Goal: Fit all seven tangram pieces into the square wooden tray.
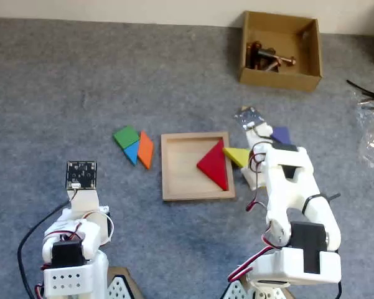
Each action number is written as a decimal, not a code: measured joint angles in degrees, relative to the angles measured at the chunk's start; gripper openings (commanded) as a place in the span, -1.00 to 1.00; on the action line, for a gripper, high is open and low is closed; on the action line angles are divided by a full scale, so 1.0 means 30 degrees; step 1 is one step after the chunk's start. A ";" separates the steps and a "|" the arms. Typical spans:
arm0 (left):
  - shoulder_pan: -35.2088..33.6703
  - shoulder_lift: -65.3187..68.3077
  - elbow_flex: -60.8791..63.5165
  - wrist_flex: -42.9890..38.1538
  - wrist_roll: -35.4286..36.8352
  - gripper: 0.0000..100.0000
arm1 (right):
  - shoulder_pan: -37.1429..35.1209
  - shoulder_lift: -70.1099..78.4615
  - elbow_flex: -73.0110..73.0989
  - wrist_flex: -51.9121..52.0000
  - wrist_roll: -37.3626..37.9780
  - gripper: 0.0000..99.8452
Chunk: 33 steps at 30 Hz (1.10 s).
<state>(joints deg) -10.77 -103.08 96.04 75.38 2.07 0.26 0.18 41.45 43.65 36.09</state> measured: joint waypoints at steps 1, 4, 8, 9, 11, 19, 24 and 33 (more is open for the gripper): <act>0.0000 0.0000 0.0000 0.0000 0.0000 -0.99 | 0.0000 0.0000 0.0000 0.0000 0.0000 -0.88; 0.0000 0.0000 0.0000 0.0000 0.0000 -0.99 | 0.0000 0.0000 -0.0029 0.0234 0.0000 -0.88; 0.0000 0.0000 0.0000 0.0000 0.0000 -0.99 | 0.0059 0.0029 -0.0234 0.0938 0.0000 -0.88; 0.0000 0.0000 0.0000 0.0000 0.0000 -0.99 | 0.0117 0.0029 -0.0234 0.1026 0.0000 -0.88; 0.0000 0.0000 0.0000 0.0000 0.0000 -0.99 | 0.0381 0.0029 -0.0234 0.1026 0.0000 -0.88; 0.0000 0.0000 0.0000 0.0000 0.0000 -0.99 | 0.0821 0.0234 -0.1934 0.4630 0.1758 -0.63; 0.0000 0.0000 0.0000 0.0000 0.0000 -0.99 | 0.1026 0.0322 -0.4337 0.6828 0.1905 -0.49; 0.0000 0.0000 0.0000 0.0000 0.0000 -0.99 | 0.0352 0.0322 -0.6886 0.7121 0.1905 -0.28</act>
<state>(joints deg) -10.77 -103.08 96.04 75.38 2.07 1.32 1.14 20.79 65.01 41.80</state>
